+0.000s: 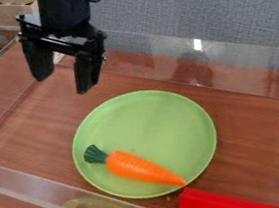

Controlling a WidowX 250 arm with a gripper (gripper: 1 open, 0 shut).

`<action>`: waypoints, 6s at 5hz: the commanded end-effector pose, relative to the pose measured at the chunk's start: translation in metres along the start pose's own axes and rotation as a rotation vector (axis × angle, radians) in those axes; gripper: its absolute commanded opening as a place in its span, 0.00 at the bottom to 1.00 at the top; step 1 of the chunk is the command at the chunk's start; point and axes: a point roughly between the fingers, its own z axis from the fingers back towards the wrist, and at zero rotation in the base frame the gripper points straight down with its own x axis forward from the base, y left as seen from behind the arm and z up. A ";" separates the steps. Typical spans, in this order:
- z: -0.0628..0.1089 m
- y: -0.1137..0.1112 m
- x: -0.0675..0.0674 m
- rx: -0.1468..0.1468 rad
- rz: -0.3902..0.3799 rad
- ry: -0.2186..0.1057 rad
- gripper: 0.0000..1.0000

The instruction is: Move the carrot from the green plate to the table

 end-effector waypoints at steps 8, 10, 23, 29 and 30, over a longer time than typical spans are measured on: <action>-0.003 0.013 0.010 0.031 -0.136 -0.084 1.00; 0.000 0.018 -0.001 0.035 -0.071 -0.095 1.00; -0.058 -0.077 -0.016 -0.127 -0.908 -0.070 1.00; -0.066 -0.090 -0.005 -0.135 -1.014 -0.070 1.00; -0.084 -0.094 -0.007 -0.145 -1.038 -0.064 1.00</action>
